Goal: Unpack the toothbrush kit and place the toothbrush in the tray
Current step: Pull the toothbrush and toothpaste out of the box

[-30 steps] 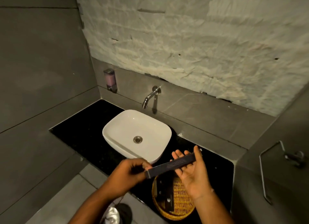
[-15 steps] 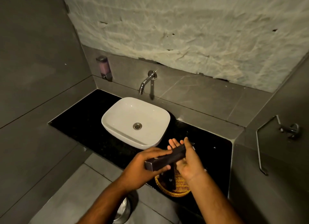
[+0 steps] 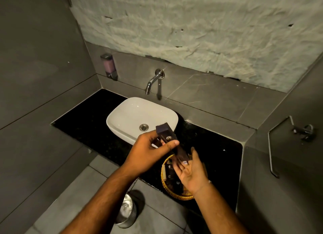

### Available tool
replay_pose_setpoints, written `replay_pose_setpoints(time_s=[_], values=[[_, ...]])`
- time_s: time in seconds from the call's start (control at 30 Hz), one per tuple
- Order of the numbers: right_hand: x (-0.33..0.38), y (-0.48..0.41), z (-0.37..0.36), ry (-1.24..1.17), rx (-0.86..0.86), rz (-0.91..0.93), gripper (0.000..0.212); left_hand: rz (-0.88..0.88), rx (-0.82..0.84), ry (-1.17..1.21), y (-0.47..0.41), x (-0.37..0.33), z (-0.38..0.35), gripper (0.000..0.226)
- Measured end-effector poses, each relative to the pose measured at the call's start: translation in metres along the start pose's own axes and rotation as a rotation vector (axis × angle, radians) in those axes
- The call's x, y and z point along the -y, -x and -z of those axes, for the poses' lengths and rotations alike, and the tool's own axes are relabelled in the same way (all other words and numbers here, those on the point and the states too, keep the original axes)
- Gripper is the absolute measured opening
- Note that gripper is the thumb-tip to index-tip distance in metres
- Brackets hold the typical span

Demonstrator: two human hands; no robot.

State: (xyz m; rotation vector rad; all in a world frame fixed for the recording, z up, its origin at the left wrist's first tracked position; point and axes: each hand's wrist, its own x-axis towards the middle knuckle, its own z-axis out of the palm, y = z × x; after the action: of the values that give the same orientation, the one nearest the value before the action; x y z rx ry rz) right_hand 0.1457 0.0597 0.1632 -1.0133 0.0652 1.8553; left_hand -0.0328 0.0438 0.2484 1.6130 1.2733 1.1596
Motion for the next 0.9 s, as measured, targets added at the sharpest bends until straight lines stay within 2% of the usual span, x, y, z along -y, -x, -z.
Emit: replay_pose_setpoints(time_s=[0.07,0.13,0.3,0.43,0.6,0.7,0.8,0.9], values=[[0.0,0.0,0.004,0.009,-0.009,0.019,0.03,-0.001,-0.062,0.02,-0.002,-0.001,0.001,0.035],[0.0,0.002,0.005,0.029,-0.008,0.014,0.023,0.016,-0.118,0.021,-0.004,-0.002,0.0,0.03],[0.0,0.004,0.006,0.054,-0.02,-0.029,0.027,0.051,-0.296,-0.033,-0.007,-0.005,0.001,0.023],[0.004,0.008,0.008,0.09,0.062,-0.059,0.025,0.059,-0.386,0.018,-0.009,-0.006,0.01,0.017],[0.017,0.012,0.011,0.099,0.16,-0.056,0.035,0.161,-0.497,0.135,-0.011,0.005,0.018,0.031],[0.03,0.01,0.019,0.1,0.169,0.007,0.04,0.212,-0.553,0.256,-0.011,0.015,0.022,0.038],[0.044,0.003,0.029,0.139,0.149,0.047,0.032,0.257,-0.616,0.342,-0.013,0.024,0.024,0.046],[0.055,-0.005,0.039,0.193,0.116,0.077,0.026,0.284,-0.639,0.356,-0.014,0.031,0.022,0.043]])
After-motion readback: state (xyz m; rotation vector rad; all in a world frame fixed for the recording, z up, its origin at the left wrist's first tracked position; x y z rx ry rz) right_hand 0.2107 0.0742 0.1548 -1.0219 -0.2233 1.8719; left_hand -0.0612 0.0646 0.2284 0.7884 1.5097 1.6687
